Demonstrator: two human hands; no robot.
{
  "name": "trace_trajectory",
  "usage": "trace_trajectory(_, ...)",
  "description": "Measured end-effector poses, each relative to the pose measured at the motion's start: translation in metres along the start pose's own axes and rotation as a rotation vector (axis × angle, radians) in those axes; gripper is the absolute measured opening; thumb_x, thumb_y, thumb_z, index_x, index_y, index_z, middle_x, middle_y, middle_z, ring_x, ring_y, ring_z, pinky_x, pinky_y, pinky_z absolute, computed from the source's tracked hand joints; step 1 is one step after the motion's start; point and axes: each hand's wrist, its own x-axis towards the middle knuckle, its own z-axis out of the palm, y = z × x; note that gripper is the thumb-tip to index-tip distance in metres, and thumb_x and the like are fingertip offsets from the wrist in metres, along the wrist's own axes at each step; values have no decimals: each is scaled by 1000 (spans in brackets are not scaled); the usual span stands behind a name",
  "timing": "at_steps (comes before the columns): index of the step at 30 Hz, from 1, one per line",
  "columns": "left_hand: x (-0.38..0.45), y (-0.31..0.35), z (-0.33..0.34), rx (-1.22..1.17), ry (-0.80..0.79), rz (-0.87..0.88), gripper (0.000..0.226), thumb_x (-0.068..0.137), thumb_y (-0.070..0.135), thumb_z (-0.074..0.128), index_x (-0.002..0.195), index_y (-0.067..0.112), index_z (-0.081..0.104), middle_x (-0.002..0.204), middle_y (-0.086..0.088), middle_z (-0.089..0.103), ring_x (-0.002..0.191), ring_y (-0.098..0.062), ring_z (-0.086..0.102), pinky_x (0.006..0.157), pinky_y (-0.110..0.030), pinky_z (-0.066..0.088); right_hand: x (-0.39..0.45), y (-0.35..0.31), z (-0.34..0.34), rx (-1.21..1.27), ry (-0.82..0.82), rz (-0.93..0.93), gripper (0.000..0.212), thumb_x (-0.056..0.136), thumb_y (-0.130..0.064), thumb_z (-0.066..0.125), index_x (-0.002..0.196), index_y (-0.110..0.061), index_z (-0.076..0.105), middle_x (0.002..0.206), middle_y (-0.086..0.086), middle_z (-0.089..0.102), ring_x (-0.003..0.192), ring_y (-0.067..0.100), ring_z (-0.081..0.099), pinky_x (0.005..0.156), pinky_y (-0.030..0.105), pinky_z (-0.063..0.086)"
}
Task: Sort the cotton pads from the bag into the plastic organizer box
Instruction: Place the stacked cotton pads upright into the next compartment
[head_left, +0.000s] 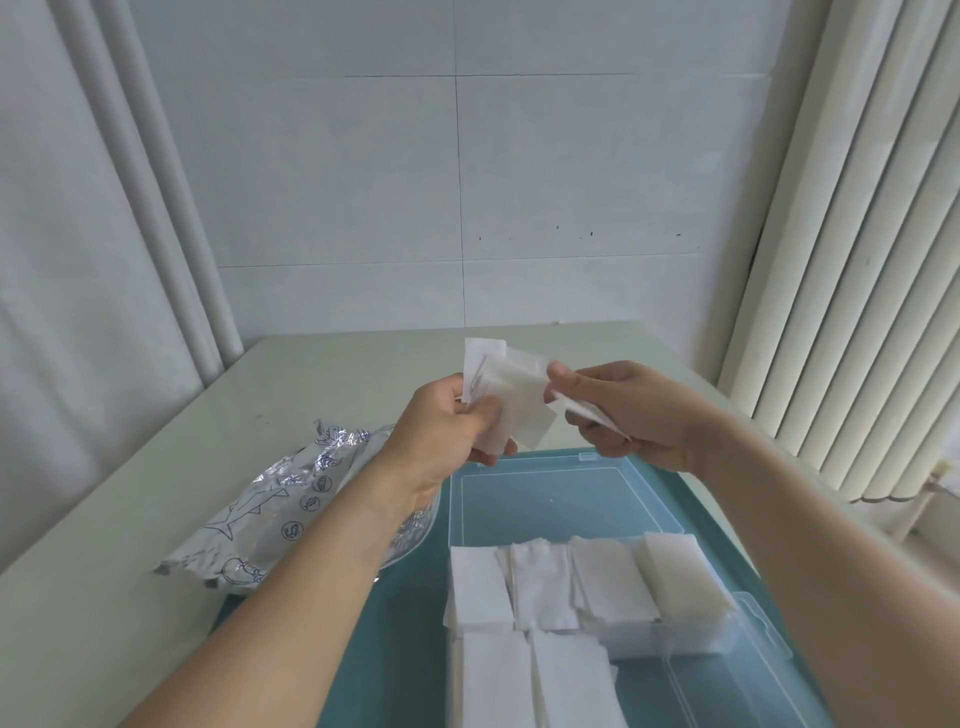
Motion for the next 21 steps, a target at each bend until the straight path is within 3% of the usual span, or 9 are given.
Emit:
trace_trajectory(2, -2, 2, -2, 82, -67, 21, 6, 100, 11, 56, 102, 11, 62, 64, -3, 69, 56, -18, 64, 47, -24, 43, 2, 0, 5, -23, 39, -57, 61, 79, -53, 71, 98, 5, 70, 63, 3, 33, 50, 15, 24, 43, 23, 20)
trace_trajectory(6, -3, 2, -8, 158, -141, 3, 9, 100, 9, 54, 98, 12, 62, 61, -7, 65, 53, -16, 60, 45, -18, 39, 5, 5, 5, -140, 199, -68, 28, 80, -37, 82, 75, -10, 76, 67, 5, 54, 64, 21, 41, 55, 29, 34)
trace_trajectory(9, -3, 4, -11, 189, -176, -20, 8, 100, 9, 55, 101, 13, 63, 61, -2, 67, 51, -14, 58, 49, -18, 43, 6, 7, 4, -136, 211, -88, 23, 78, -35, 82, 77, -12, 78, 73, 6, 61, 72, 22, 48, 69, 37, 37)
trace_trajectory(13, -4, 5, -16, 168, -210, -35, 13, 101, 7, 52, 105, 10, 65, 83, -7, 75, 53, -15, 53, 47, -16, 41, 3, 3, 0, -159, 263, -128, 24, 84, -33, 79, 78, -11, 77, 69, 3, 60, 65, 18, 47, 60, 30, 37)
trace_trajectory(16, -4, 5, -19, 170, -170, -20, 15, 102, 6, 50, 104, 8, 65, 84, -7, 74, 52, -15, 57, 44, -18, 37, -2, -1, -8, -128, 287, -164, 26, 88, -31, 75, 80, -6, 76, 64, 1, 52, 53, 15, 33, 45, 23, 25)
trace_trajectory(21, -4, 6, -18, 172, -179, -13, 16, 103, 4, 48, 108, 7, 62, 84, -5, 74, 60, -19, 66, 46, -23, 40, -6, -3, -10, -123, 181, -206, 26, 91, -32, 71, 73, -13, 72, 68, 4, 50, 56, 15, 33, 46, 23, 22)
